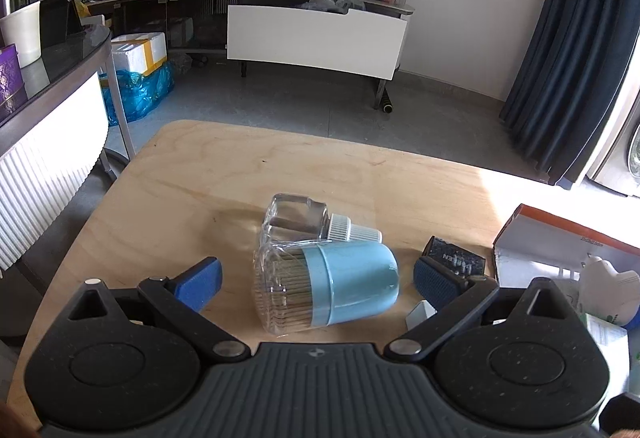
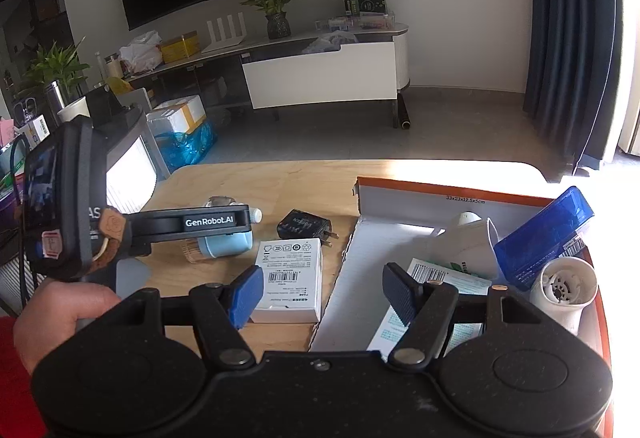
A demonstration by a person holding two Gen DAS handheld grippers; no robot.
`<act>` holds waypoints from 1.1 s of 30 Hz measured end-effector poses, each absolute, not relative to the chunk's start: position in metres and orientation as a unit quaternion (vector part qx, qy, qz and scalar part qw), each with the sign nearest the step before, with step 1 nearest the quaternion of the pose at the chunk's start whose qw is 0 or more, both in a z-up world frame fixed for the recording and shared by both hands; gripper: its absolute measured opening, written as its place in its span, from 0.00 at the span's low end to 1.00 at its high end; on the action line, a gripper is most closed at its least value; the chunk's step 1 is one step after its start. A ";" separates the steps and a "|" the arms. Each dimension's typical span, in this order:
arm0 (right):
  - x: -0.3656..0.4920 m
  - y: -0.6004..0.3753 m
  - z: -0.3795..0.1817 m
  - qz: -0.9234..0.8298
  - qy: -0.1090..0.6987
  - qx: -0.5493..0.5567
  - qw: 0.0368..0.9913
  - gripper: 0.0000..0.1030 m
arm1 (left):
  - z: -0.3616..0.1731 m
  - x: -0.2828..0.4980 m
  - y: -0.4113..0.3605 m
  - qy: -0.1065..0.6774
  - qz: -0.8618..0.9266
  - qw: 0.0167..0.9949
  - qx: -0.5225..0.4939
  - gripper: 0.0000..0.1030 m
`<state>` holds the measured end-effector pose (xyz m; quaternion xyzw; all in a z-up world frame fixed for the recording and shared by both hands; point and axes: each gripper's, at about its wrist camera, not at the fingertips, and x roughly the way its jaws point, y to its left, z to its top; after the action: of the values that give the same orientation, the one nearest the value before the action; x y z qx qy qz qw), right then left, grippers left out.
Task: Organize rigid objects
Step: 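Grasp the clear-and-blue bottle with left tool while right tool approaches the white boxed product, then lift the bottle with left tool while right tool grasps the white boxed product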
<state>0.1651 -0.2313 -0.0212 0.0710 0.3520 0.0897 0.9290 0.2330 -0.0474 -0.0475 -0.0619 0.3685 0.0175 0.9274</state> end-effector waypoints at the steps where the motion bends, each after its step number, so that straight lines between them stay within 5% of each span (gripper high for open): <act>1: 0.166 -0.231 -0.022 0.090 0.354 0.071 0.928 0.77 | -0.050 0.235 -0.047 0.372 0.017 0.926 -0.061 1.00; 4: 0.169 -0.230 -0.027 0.093 0.360 0.072 0.926 0.77 | -0.056 0.236 -0.041 0.375 0.019 0.925 -0.062 0.98; 6: 0.172 -0.228 -0.029 0.094 0.364 0.071 0.924 0.77 | -0.057 0.234 -0.036 0.368 0.002 0.927 -0.069 0.81; 26: 0.244 -0.175 -0.079 0.102 0.458 0.030 0.882 0.81 | -0.042 0.181 0.007 0.360 -0.005 0.932 -0.030 0.80; 28: 0.246 -0.170 -0.082 0.098 0.456 0.020 0.884 0.78 | -0.042 0.178 0.009 0.360 -0.005 0.932 -0.033 0.80; 29: 0.245 -0.167 -0.082 0.093 0.451 0.011 0.888 0.69 | -0.042 0.175 0.010 0.358 -0.004 0.933 -0.035 0.80; 33: 0.232 -0.164 -0.074 0.102 0.435 0.015 0.894 0.69 | -0.039 0.169 0.010 0.351 -0.003 0.936 -0.038 0.80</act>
<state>0.2324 -0.1645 -0.0742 0.0145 0.4354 0.1018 0.8944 0.1689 0.0104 -0.0393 -0.0378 0.3511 -0.0034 0.9356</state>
